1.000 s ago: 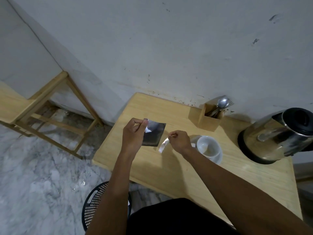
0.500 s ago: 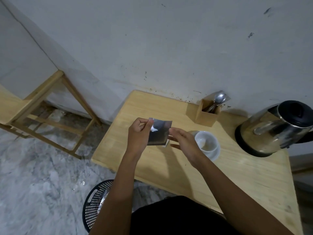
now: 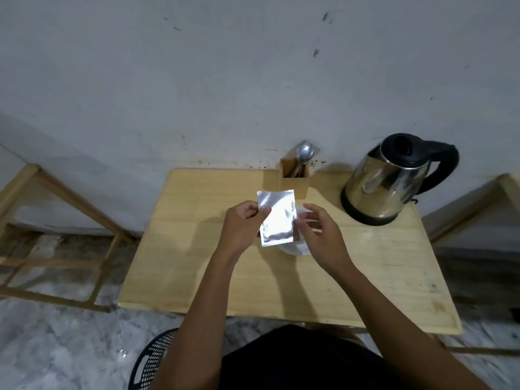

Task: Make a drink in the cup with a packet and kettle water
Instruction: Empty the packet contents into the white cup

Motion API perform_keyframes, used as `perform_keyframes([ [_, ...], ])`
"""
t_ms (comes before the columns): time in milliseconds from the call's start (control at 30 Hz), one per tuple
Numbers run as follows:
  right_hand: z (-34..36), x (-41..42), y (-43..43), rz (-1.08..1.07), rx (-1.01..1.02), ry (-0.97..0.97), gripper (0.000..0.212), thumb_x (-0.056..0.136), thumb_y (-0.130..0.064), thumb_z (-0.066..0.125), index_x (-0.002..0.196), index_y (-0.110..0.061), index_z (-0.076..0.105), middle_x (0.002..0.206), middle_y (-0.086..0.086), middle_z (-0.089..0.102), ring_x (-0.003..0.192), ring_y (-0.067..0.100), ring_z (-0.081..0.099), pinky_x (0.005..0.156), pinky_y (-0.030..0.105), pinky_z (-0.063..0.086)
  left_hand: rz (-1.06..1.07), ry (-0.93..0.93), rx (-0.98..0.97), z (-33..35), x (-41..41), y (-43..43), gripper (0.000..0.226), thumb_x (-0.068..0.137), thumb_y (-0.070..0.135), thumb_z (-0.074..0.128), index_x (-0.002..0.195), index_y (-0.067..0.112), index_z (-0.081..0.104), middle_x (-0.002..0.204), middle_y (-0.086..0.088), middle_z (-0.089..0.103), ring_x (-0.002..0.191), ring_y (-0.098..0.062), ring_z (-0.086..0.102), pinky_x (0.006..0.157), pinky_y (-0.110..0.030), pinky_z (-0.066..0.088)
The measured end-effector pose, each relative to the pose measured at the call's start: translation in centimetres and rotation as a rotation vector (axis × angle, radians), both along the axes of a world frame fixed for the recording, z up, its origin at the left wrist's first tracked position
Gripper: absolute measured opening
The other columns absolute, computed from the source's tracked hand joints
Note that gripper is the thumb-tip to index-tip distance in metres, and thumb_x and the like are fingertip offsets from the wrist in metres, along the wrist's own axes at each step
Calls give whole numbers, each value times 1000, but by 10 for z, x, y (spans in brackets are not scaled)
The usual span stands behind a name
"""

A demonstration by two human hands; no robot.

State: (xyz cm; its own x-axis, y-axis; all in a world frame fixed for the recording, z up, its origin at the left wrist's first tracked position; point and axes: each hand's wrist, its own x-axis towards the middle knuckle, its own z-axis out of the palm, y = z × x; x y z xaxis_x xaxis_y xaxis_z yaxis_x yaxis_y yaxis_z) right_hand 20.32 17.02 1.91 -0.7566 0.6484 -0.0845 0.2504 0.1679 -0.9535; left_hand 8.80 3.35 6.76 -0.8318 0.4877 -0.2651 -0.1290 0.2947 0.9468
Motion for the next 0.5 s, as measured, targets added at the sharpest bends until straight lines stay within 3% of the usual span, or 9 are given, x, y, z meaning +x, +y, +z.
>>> perform_keyframes([
  [100, -18, 36, 8, 73, 199, -6, 64, 84, -32, 73, 139, -28, 41, 135, -14, 45, 116, -3, 51, 84, 14, 47, -35, -16, -13, -2, 8, 18, 32, 82, 24, 68, 79, -7, 58, 71, -13, 61, 63, -19, 57, 57, -35, 53],
  [200, -27, 58, 7, 143, 361, -16, 75, 77, -39, 76, 141, -26, 38, 140, -15, 32, 122, -13, 37, 78, 7, 43, -81, -37, -35, -10, 17, 31, 41, 75, 30, 68, 80, -8, 54, 73, -15, 57, 66, -23, 54, 64, -47, 53],
  [267, -27, 60, 4, 112, 461, -12, 66, 78, -41, 73, 136, -30, 44, 139, -12, 36, 119, -12, 39, 72, 11, 49, -108, -34, -46, -13, 23, 37, 43, 73, 32, 67, 79, -8, 51, 70, -14, 54, 64, -23, 52, 64, -46, 52],
  [367, -29, 60, 5, 13, 538, 53, 38, 85, -19, 70, 120, -25, 59, 126, -9, 54, 106, 0, 55, 72, 29, 56, -117, -51, -67, -10, 31, 45, 37, 78, 27, 66, 75, -7, 50, 67, -23, 55, 62, -33, 64, 62, -50, 57],
  [433, -30, 60, 7, -29, 545, 99, 26, 88, -7, 67, 110, -19, 66, 113, -8, 63, 98, 3, 62, 78, 29, 55, -106, -92, -71, -8, 34, 51, 28, 83, 19, 65, 68, 0, 51, 64, -19, 61, 65, -39, 70, 59, -44, 60],
  [500, -30, 61, 9, -76, 549, 120, 20, 89, -4, 66, 106, -14, 70, 104, -5, 69, 94, 1, 62, 82, 20, 51, -133, -134, -64, -7, 35, 53, 25, 86, 20, 65, 68, 6, 54, 70, -16, 71, 61, -36, 71, 59, -40, 61],
])
